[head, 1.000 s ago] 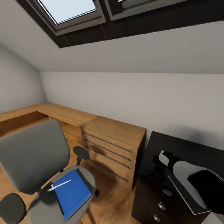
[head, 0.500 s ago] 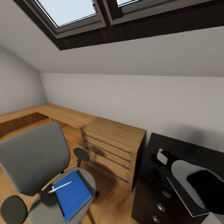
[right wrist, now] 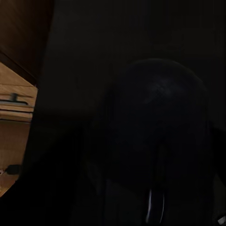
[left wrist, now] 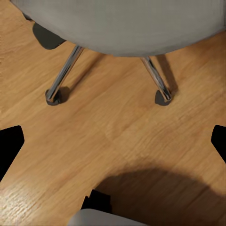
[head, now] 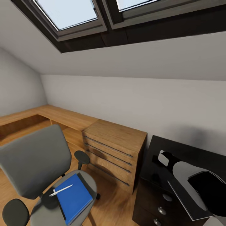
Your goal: In the bedroom, organize the workspace by keeping the computer under the desk, ensuring the monitor is on the desk, placing the keyboard on the desk next to the monitor, placing the mouse on the desk next to the keyboard, moving the folder from the swivel chair onto the desk next to the mouse, stacking the notebook on top of the folder with the pen on top of the notebook, and positioning the swivel chair next to the desk.
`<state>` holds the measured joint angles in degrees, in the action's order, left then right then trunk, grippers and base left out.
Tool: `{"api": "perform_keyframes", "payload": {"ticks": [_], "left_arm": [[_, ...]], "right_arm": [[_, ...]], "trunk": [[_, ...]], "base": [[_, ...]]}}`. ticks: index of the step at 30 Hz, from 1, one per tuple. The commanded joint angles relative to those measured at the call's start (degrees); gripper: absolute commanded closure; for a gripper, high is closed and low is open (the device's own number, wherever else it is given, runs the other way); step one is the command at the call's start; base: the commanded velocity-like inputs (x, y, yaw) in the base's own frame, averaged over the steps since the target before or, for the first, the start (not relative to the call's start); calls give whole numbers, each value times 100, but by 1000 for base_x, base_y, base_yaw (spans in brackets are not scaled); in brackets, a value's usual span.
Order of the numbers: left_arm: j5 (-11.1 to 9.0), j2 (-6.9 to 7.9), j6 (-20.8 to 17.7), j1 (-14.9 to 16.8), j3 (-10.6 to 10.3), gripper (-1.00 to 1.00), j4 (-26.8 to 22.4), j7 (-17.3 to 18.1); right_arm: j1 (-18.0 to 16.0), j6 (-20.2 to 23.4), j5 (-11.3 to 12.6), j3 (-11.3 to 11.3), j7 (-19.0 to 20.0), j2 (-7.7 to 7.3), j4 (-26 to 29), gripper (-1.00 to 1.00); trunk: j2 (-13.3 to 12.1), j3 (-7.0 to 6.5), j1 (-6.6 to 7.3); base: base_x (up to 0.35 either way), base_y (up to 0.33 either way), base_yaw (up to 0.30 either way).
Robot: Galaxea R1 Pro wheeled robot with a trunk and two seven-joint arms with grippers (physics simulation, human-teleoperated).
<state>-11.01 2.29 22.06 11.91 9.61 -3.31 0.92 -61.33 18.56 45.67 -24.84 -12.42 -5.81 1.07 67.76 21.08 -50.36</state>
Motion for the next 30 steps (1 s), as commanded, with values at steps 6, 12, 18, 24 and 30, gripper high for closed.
{"api": "perform_keyframes", "payload": {"ticks": [6,12,18,24,30], "left_arm": [[-6,-3,17,4,30,-100,5,5],[-6,-4,18,4,38,-100,5,5],[-6,-14,17,4,33,-100,5,5],[2,-26,17,4,28,-100,5,5],[4,-33,17,4,27,-100,5,5]], "right_arm": [[-2,33,47,-43,-24,-7,7,100],[-2,33,47,-45,-24,-7,2,100],[-2,33,47,-39,-42,-7,-2,100],[-2,33,55,-30,-43,-15,-19,100],[-2,33,62,-30,-42,-21,-43,100]], "trunk": [[-238,-102,132],[-479,-209,264],[-719,-317,396],[-960,-425,528],[-960,-425,528]], "base": [[0,0,0],[-220,0,0],[-323,-16,-118],[-315,-65,-242],[-83,-27,-259]]}}
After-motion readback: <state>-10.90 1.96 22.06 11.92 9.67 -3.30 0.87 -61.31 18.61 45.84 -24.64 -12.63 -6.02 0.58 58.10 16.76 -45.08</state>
